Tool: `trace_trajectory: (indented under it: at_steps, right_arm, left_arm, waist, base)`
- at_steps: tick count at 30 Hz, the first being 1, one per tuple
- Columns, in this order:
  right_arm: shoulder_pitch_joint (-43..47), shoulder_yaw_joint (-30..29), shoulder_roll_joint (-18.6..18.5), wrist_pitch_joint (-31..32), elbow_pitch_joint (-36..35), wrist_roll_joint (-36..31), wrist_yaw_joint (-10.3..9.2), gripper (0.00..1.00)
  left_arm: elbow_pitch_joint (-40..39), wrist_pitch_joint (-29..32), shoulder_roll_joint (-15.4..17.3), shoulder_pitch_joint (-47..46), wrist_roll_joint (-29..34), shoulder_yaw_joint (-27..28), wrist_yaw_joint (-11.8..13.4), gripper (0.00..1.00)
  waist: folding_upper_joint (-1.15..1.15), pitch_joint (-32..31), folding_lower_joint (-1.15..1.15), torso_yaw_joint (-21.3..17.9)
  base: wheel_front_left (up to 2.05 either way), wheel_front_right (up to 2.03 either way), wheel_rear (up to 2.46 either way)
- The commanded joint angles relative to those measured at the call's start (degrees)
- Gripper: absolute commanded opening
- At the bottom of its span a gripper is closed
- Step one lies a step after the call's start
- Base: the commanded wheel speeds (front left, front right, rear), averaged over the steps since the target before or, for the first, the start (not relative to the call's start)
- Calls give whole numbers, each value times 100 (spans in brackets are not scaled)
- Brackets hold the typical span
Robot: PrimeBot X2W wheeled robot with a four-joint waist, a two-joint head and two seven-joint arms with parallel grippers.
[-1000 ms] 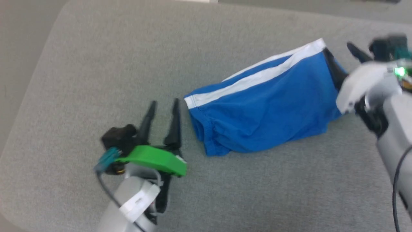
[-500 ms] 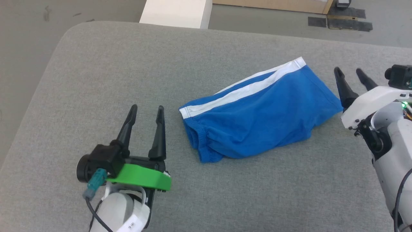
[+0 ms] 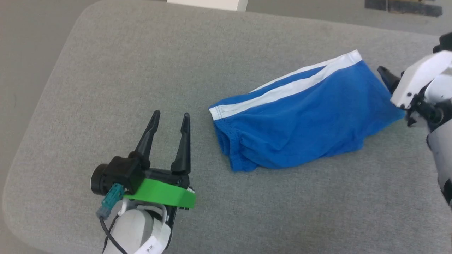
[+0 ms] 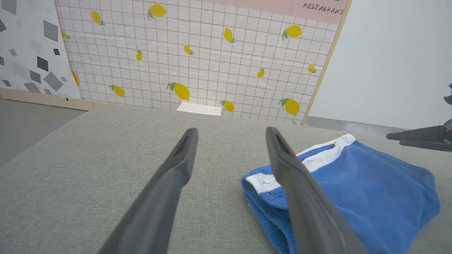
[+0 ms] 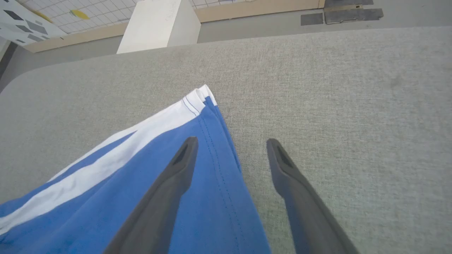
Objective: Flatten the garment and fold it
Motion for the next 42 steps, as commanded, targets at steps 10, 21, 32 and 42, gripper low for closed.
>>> trace_trajectory:
  at_steps: [10,21,32,42]
  right_arm:
    - [-624,85,173,1174,781,-697,-8,100]
    - [-359,353,396,2029,355,-163,-8,0]
    - [268,602,-49,1741,-550,117,-8,0]
    - [962,106,-647,1146,-798,-351,-8,0]
  left_arm:
    - [-116,-26,-20,-299,-115,-107,186,100]
    - [-95,-26,-20,-291,-95,-95,219,100]
    - [35,-26,-20,-175,-42,-40,205,100]
    - [195,-26,-20,119,47,157,127,100]
  waist:
    - [0,564,0,230]
    - [0,546,0,151]
    - [0,184,0,-32]
    - [0,-283,0,-386]
  base:
    - [0,0,0]
    - [0,0,0]
    - [0,0,0]
    - [0,0,0]
